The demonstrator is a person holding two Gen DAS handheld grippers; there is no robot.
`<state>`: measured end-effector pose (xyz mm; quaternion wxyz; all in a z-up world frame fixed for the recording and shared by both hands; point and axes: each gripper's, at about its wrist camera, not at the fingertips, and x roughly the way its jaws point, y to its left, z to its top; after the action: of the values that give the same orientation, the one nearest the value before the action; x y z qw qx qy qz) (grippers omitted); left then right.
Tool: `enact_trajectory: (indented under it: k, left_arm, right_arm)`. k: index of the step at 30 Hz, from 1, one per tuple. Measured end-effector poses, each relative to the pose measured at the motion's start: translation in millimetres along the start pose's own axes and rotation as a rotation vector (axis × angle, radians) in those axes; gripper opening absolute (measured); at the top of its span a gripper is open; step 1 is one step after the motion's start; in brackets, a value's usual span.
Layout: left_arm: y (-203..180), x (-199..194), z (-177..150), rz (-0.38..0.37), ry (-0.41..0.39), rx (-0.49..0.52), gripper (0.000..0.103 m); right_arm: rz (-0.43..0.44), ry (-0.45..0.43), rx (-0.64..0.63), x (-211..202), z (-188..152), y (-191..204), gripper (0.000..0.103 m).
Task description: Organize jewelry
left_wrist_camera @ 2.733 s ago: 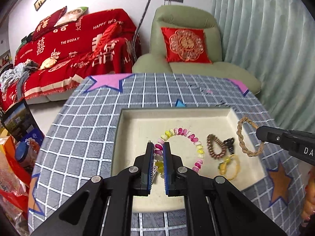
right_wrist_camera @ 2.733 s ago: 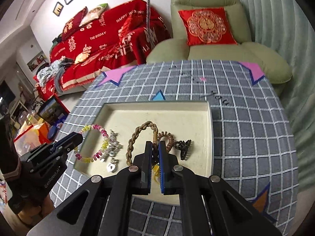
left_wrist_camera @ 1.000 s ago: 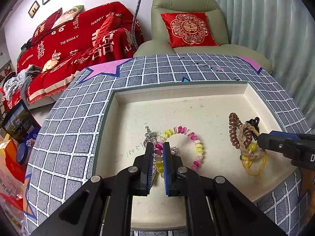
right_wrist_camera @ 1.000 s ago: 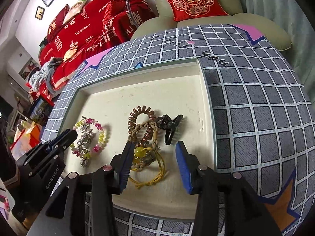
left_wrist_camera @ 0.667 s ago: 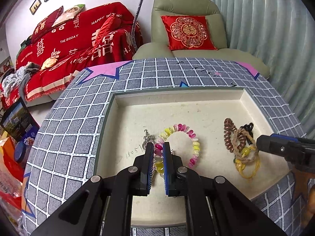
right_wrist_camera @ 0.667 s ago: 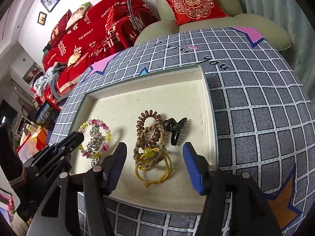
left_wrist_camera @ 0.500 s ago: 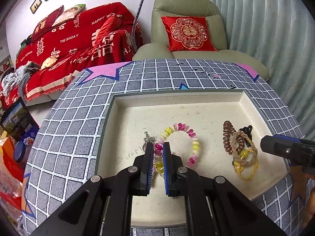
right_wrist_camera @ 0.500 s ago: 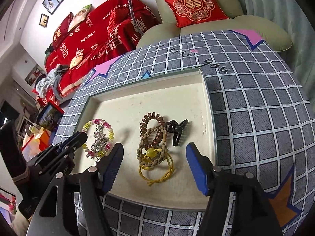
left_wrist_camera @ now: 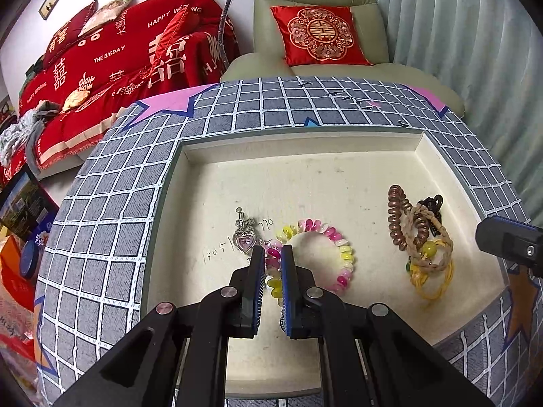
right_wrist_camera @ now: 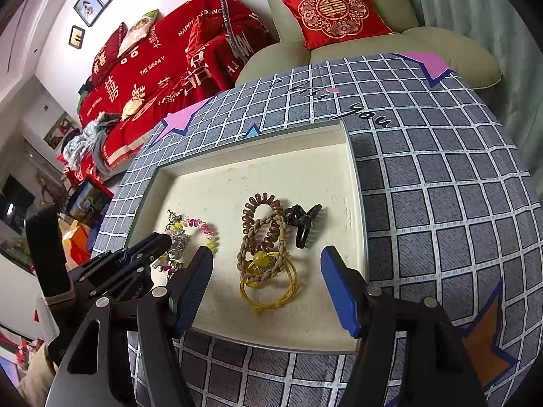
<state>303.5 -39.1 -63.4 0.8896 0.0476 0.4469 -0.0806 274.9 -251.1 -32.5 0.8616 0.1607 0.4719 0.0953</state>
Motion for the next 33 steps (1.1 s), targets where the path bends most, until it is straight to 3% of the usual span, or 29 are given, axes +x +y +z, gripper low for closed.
enact_trajectory:
  k: [8,10,11,18,20,27,29,33]
  left_arm:
    - [3,-2,1,-0.011,-0.01,-0.02,0.019]
    - [3,-4,2,-0.003,-0.014,-0.023,0.093]
    - [4,-7,2,0.019,-0.043,-0.034,0.103]
    - [3,-12,6,0.056,-0.09,-0.011,0.103]
    - [3,-17,3,0.067,-0.105,-0.005,0.103]
    - [5,-39,-16,0.082,-0.122,0.002,0.103]
    - [5,-46,-23,0.088,-0.12,0.0,0.103]
    - [5,-61,-39,0.098,-0.118,-0.002,0.103]
  right_arm:
    - [0.002,-0.014,0.004,-3,0,0,0.07]
    - [0.002,-0.018,0.006,-4,1,0,0.07]
    - [0.002,-0.02,0.007,-4,1,0,0.07]
    - [-0.001,-0.031,0.019,-7,1,-3,0.07]
    - [-0.012,-0.031,0.01,-8,0,-1,0.083]
    - [-0.065,-0.037,-0.037,-11,-8,7,0.085]
    - [-0.089,-0.041,-0.058,-12,-14,11,0.103]
    - [-0.105,-0.051,-0.079,-19,-28,15,0.103]
